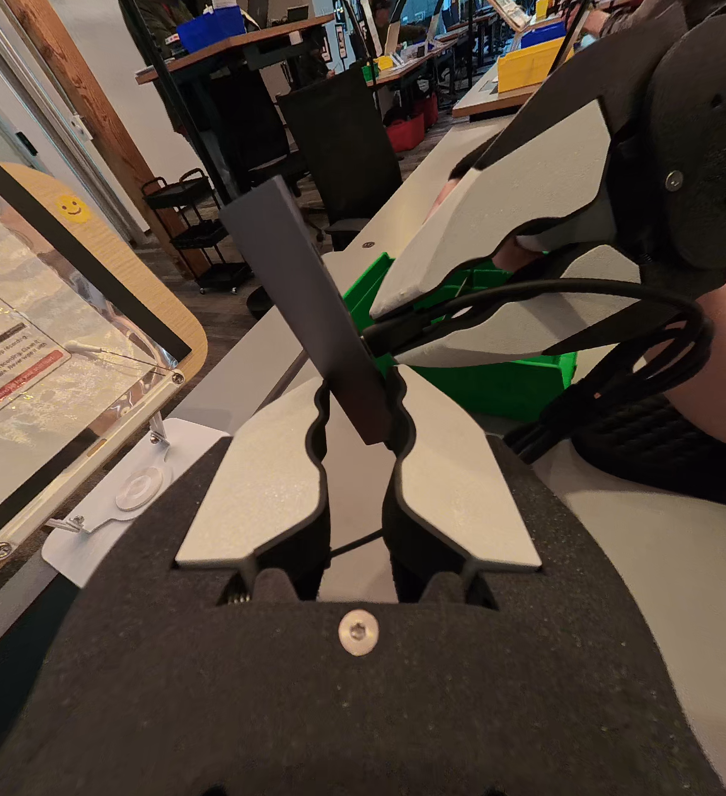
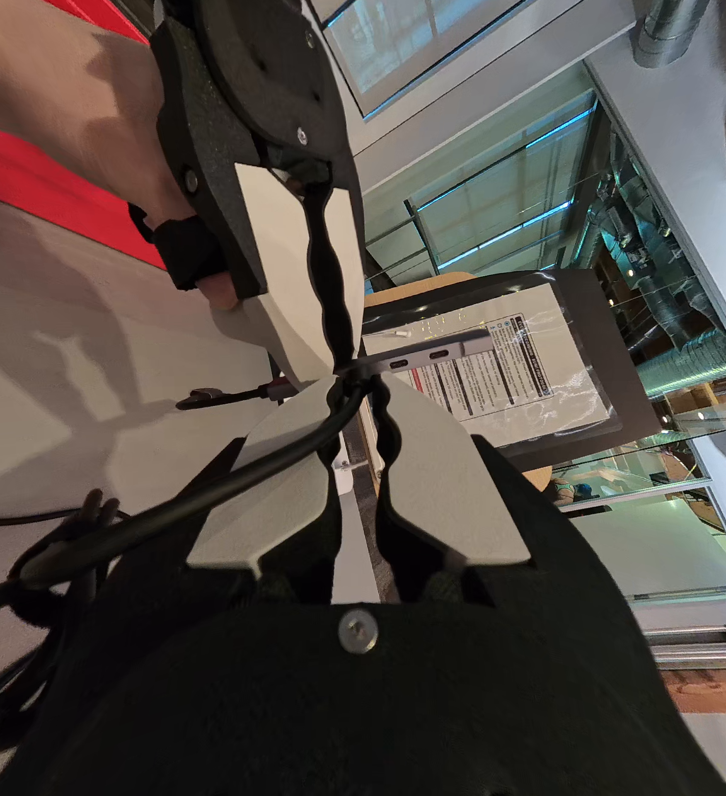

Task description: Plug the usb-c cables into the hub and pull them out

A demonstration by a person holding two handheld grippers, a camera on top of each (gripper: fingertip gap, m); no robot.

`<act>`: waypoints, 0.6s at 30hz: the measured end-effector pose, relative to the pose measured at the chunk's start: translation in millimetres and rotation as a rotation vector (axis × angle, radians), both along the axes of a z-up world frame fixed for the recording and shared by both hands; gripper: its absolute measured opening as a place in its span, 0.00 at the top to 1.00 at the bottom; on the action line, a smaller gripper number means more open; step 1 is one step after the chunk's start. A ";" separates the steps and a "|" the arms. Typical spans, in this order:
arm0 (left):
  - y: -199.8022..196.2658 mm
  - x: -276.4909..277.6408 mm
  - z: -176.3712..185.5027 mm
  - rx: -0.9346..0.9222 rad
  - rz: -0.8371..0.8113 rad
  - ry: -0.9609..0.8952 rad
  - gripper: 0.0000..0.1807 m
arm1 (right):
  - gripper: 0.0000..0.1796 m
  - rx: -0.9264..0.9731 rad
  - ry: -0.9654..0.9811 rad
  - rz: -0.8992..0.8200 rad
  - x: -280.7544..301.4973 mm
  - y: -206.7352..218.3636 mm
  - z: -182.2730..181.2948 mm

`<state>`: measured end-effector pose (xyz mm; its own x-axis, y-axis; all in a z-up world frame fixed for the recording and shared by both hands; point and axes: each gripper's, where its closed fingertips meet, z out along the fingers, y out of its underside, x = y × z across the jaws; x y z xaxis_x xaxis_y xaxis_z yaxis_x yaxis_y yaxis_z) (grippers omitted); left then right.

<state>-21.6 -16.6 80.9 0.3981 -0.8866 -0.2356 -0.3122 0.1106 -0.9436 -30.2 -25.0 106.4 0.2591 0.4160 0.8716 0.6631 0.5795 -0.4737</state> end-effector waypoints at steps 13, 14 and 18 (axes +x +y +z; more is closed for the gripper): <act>-23.6 0.1 27.6 -0.034 -0.035 -0.076 0.81 | 0.93 0.148 0.248 0.197 9.0 -23.5 39.5; -21.9 1.2 27.8 -0.033 -0.020 -0.087 0.80 | 0.93 0.159 0.270 0.198 8.2 -24.3 42.5; -16.5 7.9 33.3 -0.015 -0.016 -0.187 0.83 | 0.93 0.175 0.319 0.202 4.0 -24.8 46.6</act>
<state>-13.7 -33.2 114.1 0.4197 -0.8959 -0.1454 -0.1291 0.0996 -0.9866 -26.3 -49.8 153.0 0.4557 0.3391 0.8230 0.3641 0.7727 -0.5200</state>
